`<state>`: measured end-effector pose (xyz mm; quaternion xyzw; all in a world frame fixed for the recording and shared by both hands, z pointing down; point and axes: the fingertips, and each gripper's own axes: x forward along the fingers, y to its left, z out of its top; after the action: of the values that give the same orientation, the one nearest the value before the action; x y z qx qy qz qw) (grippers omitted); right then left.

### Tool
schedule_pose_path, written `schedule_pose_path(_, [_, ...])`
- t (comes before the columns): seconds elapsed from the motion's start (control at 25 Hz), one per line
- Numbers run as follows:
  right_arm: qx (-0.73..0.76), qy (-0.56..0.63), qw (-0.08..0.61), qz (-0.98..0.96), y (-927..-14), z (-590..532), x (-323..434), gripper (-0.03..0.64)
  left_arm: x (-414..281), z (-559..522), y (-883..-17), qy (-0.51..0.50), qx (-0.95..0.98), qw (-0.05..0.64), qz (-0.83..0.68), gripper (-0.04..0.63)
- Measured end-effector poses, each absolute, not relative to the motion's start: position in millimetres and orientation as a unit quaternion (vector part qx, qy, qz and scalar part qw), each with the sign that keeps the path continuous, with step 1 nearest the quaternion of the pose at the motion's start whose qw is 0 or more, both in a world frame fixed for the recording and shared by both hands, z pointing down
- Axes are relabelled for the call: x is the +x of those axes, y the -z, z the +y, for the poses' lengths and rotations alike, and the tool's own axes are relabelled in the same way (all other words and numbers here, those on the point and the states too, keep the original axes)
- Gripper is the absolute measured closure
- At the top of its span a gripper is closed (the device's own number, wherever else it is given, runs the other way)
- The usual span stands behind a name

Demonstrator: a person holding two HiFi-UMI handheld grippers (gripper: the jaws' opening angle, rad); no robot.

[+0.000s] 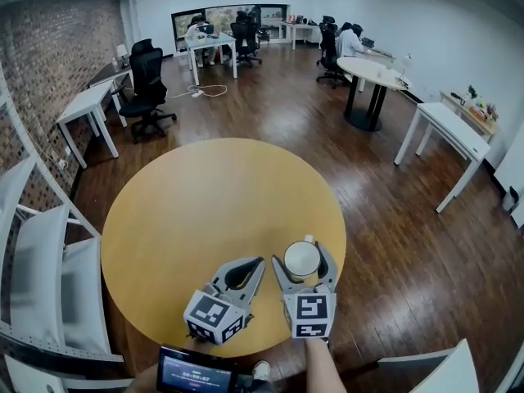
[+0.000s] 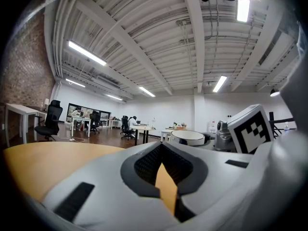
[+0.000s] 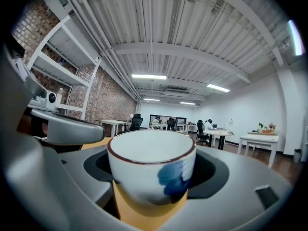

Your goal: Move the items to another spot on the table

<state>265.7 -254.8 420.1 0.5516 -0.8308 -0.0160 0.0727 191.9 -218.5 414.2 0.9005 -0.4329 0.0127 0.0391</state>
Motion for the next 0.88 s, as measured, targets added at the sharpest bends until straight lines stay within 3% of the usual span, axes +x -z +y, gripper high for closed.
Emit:
schedule_pose_path(0.48, [0.531, 0.059, 0.055, -0.843, -352.8, -232.2, 226.0, 0.209, 156.3, -198.7, -377.6, 0.006, 0.889, 0.018, -0.457, 0.594])
schedule_pose_path(0.88, [0.467, 0.071, 0.043, -0.88, -338.6, -219.1, 145.3, 0.209, 78.7, -178.7, -364.6, 0.012, 0.85, 0.008, -0.527, 0.594])
